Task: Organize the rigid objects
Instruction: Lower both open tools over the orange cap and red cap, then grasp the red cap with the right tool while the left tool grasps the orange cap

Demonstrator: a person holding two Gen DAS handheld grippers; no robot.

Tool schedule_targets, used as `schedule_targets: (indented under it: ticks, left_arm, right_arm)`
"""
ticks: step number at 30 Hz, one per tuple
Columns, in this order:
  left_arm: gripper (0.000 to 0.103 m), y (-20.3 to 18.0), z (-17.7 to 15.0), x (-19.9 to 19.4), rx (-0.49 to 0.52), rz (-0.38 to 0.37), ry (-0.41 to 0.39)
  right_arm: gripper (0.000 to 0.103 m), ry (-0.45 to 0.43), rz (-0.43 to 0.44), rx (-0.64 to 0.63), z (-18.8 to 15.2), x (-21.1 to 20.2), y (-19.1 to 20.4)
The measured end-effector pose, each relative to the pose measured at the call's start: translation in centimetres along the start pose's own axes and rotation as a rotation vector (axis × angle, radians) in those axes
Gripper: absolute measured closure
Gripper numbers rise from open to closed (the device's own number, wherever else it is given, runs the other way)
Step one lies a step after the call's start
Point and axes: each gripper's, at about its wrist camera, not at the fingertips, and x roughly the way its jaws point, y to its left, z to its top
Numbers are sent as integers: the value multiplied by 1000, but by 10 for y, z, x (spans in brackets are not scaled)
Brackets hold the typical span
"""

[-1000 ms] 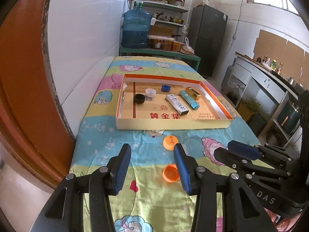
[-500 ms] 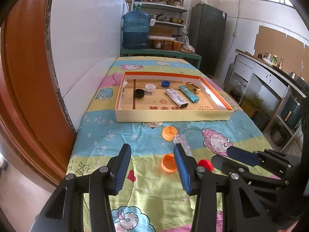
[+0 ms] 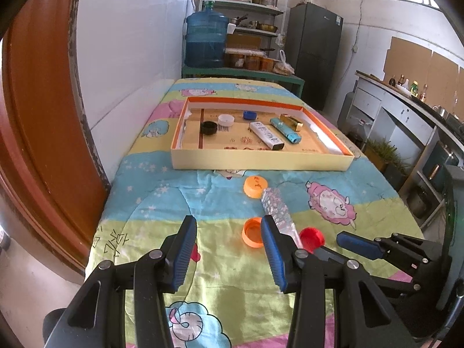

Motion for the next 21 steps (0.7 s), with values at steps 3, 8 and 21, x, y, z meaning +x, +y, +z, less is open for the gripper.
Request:
schedule_targets:
  ticks: [3,8,21]
  left_arm:
    - [57,2,-2,5,-3,-2,8]
    - [57,4,-3,9,-4,-2,13]
    - [58,0,-8,20,35,-13,44]
  right_arm:
    - [68,6,1,-11,-1,3,1]
    - [68,8,-11,-41,0,10,7]
    - [68,22,-40,-99,19,30,17]
